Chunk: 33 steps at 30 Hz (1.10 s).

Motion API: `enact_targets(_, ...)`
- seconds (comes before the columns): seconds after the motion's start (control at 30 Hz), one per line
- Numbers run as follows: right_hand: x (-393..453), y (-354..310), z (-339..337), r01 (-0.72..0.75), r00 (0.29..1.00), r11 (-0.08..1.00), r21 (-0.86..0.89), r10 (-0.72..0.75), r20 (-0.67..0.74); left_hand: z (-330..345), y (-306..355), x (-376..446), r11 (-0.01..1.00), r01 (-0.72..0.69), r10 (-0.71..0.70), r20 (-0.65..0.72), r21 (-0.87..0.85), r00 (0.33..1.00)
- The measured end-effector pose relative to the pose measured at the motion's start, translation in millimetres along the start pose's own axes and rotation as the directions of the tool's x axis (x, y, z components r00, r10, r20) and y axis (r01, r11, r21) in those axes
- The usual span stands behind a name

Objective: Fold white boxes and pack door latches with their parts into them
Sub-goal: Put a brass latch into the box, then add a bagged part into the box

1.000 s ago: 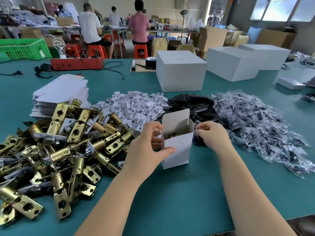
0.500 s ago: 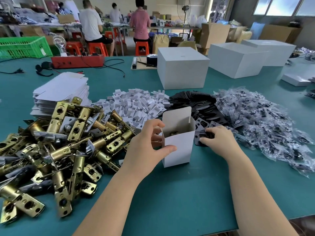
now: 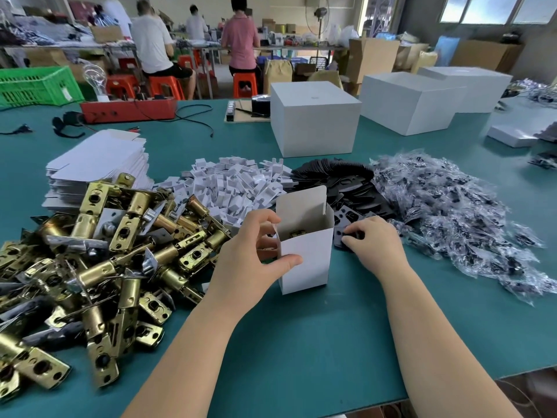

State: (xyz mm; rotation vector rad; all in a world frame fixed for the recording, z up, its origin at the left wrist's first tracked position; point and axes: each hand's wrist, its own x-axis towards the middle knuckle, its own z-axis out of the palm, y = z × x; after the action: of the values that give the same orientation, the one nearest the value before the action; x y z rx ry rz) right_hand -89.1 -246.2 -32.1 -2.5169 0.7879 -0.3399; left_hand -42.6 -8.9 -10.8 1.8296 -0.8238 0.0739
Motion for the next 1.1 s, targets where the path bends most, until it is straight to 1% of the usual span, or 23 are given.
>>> enact_targets(0.1,-1,0,0,0.011,0.999,0.998,-0.056,-0.008,0.052,0,0,0,1.000,-0.003,0.003,0.001,-0.008,1.000)
enact_targets(0.2,0,3,0,0.000,0.998,0.999,-0.050,0.003,0.064,0,0,-1,1.000,-0.003,0.003,0.003,-0.012,1.000)
enact_targets(0.5,2,2,0,0.045,0.998,0.999,0.030,-0.043,-0.046,0,-2,0,1.000,-0.007,0.007,0.001,-0.008,1.000)
enact_targets(0.53,1,2,0,0.054,0.996,0.996,0.071,-0.050,-0.069,0,-2,0,1.000,-0.006,0.006,0.002,-0.009,1.000)
enact_targets(0.6,-1,1,-1,0.040,0.994,0.963,0.265,-0.011,-0.109,0,-2,0,1.000,-0.007,0.007,0.006,-0.009,1.000)
enact_targets(0.67,-2,1,-3,-0.011,0.993,0.894,0.448,0.063,-0.102,0,-2,0,1.000,-0.007,0.007,0.009,-0.006,1.000)
enact_targets(0.77,-3,2,-5,-0.065,0.991,0.821,0.567,0.120,-0.061,0,-2,0,1.000,-0.006,0.006,0.010,-0.004,1.000)
enact_targets(0.83,-3,-1,-6,-0.108,0.987,0.745,0.658,0.161,-0.021,0,-2,0,1.000,-0.009,0.009,0.008,-0.001,1.000)
enact_targets(0.9,-2,-7,-7,-0.186,0.977,0.616,0.766,0.202,0.074,0,-2,1,1.000,-0.010,0.010,0.008,-0.002,1.000)
enact_targets(0.97,-1,-12,-8,-0.302,0.946,0.415,0.859,0.240,0.217,0,-3,1,1.000,-0.009,0.009,0.008,-0.003,1.000)
enact_targets(1.0,-1,-13,-8,-0.351,0.930,0.303,0.886,0.224,0.292,0,-3,1,1.000,-0.008,0.008,0.006,-0.004,1.000)
enact_targets(1.03,-1,-11,-7,-0.381,0.920,0.213,0.900,0.182,0.347,0,-3,1,1.000,-0.009,0.009,0.004,-0.007,1.000)
enact_targets(1.07,-2,-9,-7,-0.397,0.916,0.170,0.902,0.137,0.377,0,-3,1,1.000,-0.011,0.011,0.003,-0.008,1.000)
enact_targets(1.1,-3,-7,-7,-0.401,0.915,0.161,0.902,0.108,0.388,0,-3,1,1.000,-0.013,0.013,0.003,-0.007,1.000)
